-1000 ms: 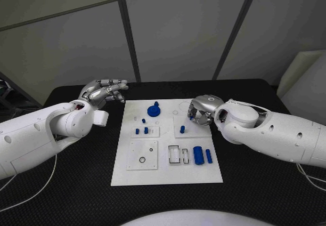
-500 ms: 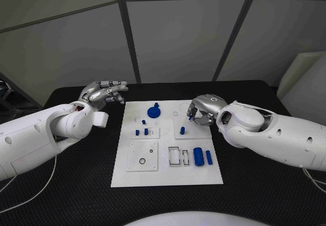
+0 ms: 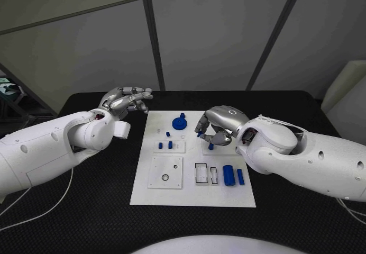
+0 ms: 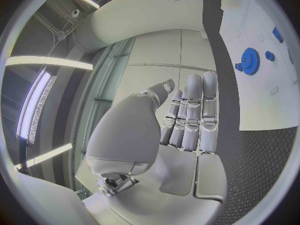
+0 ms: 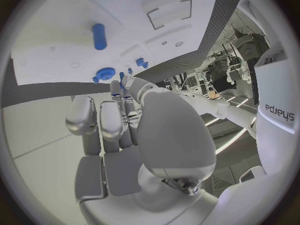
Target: Assemble the parts on the task board
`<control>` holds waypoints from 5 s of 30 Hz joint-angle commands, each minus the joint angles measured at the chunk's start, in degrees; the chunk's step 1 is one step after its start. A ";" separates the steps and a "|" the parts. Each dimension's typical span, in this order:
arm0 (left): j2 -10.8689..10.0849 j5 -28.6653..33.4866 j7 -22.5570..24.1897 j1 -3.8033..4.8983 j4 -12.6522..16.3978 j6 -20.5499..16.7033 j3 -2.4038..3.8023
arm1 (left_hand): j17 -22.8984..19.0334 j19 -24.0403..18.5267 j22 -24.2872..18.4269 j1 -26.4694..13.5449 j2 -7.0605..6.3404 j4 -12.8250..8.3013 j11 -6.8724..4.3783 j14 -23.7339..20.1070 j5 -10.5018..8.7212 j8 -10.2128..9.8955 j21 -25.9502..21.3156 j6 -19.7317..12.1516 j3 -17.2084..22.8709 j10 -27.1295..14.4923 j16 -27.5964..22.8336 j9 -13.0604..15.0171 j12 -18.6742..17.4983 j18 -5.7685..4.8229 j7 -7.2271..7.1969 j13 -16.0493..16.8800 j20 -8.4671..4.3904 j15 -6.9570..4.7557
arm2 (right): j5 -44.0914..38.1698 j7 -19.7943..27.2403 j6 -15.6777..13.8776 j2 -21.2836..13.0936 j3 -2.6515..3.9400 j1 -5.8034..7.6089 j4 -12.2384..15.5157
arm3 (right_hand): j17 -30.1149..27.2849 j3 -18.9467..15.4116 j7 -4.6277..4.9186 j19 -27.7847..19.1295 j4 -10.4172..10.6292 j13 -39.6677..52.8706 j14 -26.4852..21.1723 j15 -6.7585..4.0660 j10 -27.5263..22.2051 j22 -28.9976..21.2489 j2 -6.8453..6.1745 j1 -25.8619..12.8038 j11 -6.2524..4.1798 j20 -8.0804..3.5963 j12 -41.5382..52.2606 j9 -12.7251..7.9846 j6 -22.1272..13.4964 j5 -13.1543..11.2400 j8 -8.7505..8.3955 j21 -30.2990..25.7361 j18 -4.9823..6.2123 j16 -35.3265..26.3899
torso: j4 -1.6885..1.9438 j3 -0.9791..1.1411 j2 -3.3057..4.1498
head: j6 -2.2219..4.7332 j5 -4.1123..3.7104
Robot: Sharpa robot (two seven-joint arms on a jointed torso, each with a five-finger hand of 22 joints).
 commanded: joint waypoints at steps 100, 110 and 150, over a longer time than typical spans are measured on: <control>2.30 -0.10 -1.96 0.21 -0.12 1.38 0.00 | -0.24 -0.56 -0.13 0.15 0.37 -0.08 -0.01 -0.52 -0.14 0.47 -0.43 -0.46 -0.27 -0.57 -0.32 -0.02 0.47 -1.07 0.40 -0.12 0.03 0.23 | 4.67 5.04 -2.30 7.35 -4.84 -4.34 -3.02 | -5.04 -2.63 2.21 -5.33 -0.05 -1.99 0.26 2.28 -13.86 -6.97 -2.13 -4.68 3.27 2.36 -1.16 -0.72 -10.83 2.10 -1.51 -5.58 0.73 -2.48 | -0.31 0.13 -0.10 | -2.95 6.74; 2.38 -0.10 -1.98 0.20 -0.68 1.48 -0.40 | -0.24 -0.56 -0.13 0.15 0.37 -0.08 -0.01 -0.52 -0.14 0.47 -0.43 -0.46 -0.27 -0.57 -0.32 -0.02 0.47 -1.07 0.40 -0.12 0.03 0.23 | 7.51 4.34 -2.70 0.19 -2.36 -4.30 1.87 | -5.39 -3.50 1.96 -4.82 0.40 -1.88 0.38 2.07 -12.78 -6.80 -1.96 -5.21 2.95 2.22 0.86 -0.50 -9.34 2.62 -1.10 -5.53 0.67 -2.41 | -0.29 0.02 -0.10 | -2.08 5.59; 2.18 -0.10 -1.90 0.19 -0.22 1.51 -0.76 | -0.31 -0.60 -0.16 0.16 0.46 -0.05 0.01 -0.58 -0.12 0.55 -0.48 -0.54 -0.32 -0.66 -0.31 -0.02 0.59 -1.07 0.41 -0.13 0.07 0.27 | 4.43 0.16 5.77 -2.62 0.48 -3.60 -3.35 | -5.09 -9.53 -0.21 -0.86 5.44 -1.17 1.37 -0.17 -5.45 -3.14 3.19 1.50 0.14 0.46 10.07 0.51 -3.08 -0.32 1.66 -3.18 -0.27 0.08 | -0.19 0.05 -0.05 | -1.61 3.38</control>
